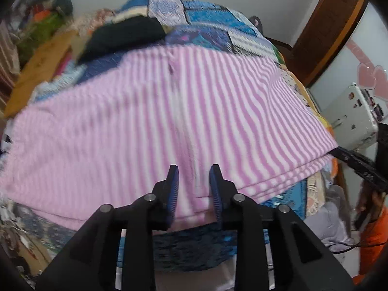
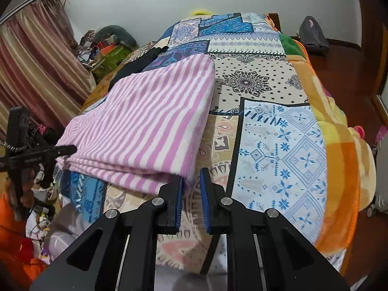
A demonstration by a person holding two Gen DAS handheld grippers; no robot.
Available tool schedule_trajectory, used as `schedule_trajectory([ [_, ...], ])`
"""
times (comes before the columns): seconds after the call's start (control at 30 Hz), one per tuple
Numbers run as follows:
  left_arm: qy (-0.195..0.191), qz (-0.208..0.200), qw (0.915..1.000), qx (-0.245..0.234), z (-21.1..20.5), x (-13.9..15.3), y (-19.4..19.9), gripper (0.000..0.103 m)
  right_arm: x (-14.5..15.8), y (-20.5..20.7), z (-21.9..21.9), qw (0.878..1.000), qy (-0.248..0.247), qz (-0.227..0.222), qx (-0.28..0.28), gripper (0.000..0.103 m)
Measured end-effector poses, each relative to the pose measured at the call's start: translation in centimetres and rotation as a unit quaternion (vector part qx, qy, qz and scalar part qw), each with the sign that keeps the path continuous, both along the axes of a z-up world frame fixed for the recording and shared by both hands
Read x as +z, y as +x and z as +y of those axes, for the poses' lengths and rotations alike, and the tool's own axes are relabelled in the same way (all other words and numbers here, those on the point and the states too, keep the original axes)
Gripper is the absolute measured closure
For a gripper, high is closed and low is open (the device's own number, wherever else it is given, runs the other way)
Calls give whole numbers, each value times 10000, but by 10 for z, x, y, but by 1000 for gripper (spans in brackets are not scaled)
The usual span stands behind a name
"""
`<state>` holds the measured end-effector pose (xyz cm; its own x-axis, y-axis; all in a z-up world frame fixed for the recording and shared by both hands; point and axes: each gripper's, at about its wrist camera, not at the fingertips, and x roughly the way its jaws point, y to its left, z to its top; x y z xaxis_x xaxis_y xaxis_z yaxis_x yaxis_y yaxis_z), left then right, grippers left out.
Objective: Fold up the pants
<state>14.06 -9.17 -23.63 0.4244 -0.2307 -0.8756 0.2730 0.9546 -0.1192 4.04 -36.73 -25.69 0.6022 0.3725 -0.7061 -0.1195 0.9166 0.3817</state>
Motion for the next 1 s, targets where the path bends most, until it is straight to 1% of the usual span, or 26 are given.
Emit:
schedule_trajectory([
  [0.07,288,-208,9993,83,8,9,2,76,10,-4,-1,9998,-177,-59,19,88],
  [0.13,349,-287,9989,116,11,14,8,76,18,-6,-3,9992,-375,-126,-12,88],
  [0.17,333,-319,9988,139,13,17,14,75,25,-8,-5,9984,-520,-189,-60,88],
  [0.2,307,-340,9988,141,13,19,20,75,28,-7,-6,9981,-564,-216,-83,88],
  [0.23,279,-368,9988,131,14,20,27,71,31,-5,-8,9979,-594,-247,-119,86],
  [0.27,247,-414,9988,95,10,21,38,64,35,-1,-11,9975,-613,-298,-174,83],
  [0.3,212,-436,9988,62,9,21,45,61,38,2,-12,9972,-632,-346,-210,80],
  [0.33,151,-445,9989,15,6,20,54,54,40,6,-12,9967,-660,-399,-235,76],
  [0.37,16,-405,9991,-99,0,17,68,49,43,11,-10,9962,-711,-448,-247,73],
  [0.43,-110,-312,9993,-159,-4,13,87,48,46,22,-6,9952,-783,-553,-211,69],
  [0.53,-277,-114,9993,-207,-13,1,119,48,49,46,3,9935,-852,-733,-162,58],
  [0.63,-415,157,9986,-301,-20,-16,149,48,47,70,12,9930,-883,-779,-58,57],
  [0.7,-696,536,9954,-384,-18,-32,169,48,43,85,17,9931,-893,-764,13,57],
  [0.77,-886,768,9926,-330,-15,-45,182,48,37,100,22,9935,-882,-721,75,57],
  [0.83,-1015,720,9915,-379,-14,-47,186,48,27,116,25,9949,-798,-588,172,57],
  [0.9,-1005,623,9921,-418,-15,-44,188,54,17,124,29,9957,-767,-446,283,57],
  [0.97,-1028,605,9918,-460,-16,-44,189,73,3,130,36,9956,-792,-247,427,57],
  [1.0,-1011,586,9921,-447,-16,-43,189,76,-2,131,38,9954,-811,-175,475,57],
])
